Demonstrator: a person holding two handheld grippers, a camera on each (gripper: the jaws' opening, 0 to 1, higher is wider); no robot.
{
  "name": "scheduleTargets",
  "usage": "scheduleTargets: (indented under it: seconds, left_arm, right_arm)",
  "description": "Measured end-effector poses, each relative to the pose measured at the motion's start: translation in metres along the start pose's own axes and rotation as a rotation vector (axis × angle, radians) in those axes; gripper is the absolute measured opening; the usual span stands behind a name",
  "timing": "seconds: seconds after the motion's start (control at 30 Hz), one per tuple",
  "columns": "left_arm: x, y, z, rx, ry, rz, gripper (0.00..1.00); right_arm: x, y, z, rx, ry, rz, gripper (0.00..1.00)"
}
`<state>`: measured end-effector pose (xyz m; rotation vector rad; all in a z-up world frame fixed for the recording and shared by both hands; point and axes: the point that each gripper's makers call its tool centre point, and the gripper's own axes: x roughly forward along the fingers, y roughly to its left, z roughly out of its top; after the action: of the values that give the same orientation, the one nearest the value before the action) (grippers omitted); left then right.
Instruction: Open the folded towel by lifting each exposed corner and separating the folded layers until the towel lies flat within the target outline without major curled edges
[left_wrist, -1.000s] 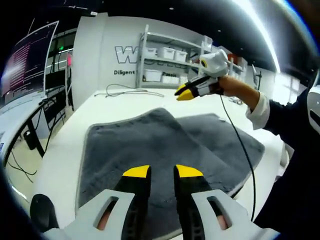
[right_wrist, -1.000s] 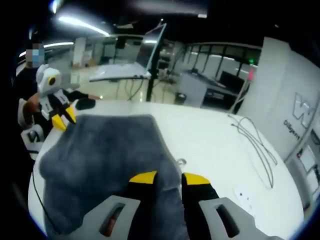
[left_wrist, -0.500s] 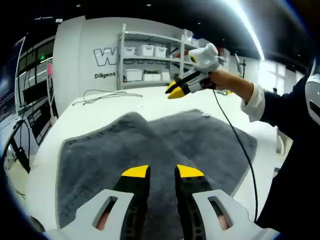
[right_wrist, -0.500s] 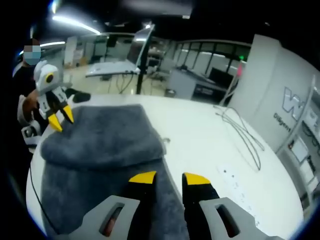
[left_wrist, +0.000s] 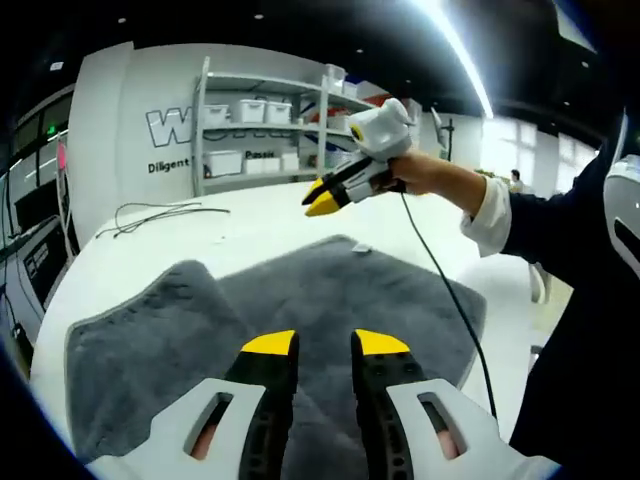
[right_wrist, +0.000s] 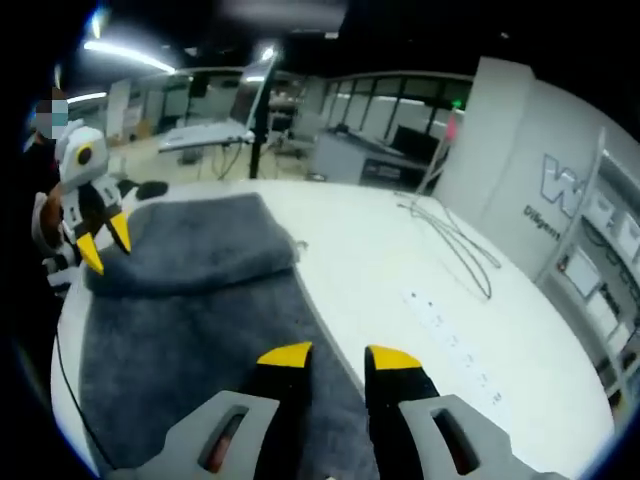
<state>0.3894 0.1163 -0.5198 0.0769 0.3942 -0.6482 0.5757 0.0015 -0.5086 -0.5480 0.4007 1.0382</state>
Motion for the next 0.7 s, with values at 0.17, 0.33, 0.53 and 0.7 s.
scheduleTargets:
  seconds: [0.17,0.33,0.53,0.7]
  left_arm:
    - [0.021,-0.016,0.006,0.020,0.009,-0.044,0.22]
    - [0.037,-0.031,0.009,0.052,0.033,-0.085,0.22]
    - [0.056,-0.042,0.012,0.064,0.042,-0.090,0.23]
    - [0.068,-0.055,0.016,0.074,0.041,-0.119,0.24]
  right_arm:
    - [-0.011,-0.013,-0.018,0.029,0.004,-0.025,0.17]
    - [-0.022,-0.023,-0.036,0.066,0.011,-0.048,0.17]
    - [-0.031,-0.030,-0.050,0.075,0.027,-0.060,0.18]
    - [-0.036,-0.037,-0.059,0.077,0.039,-0.065,0.19]
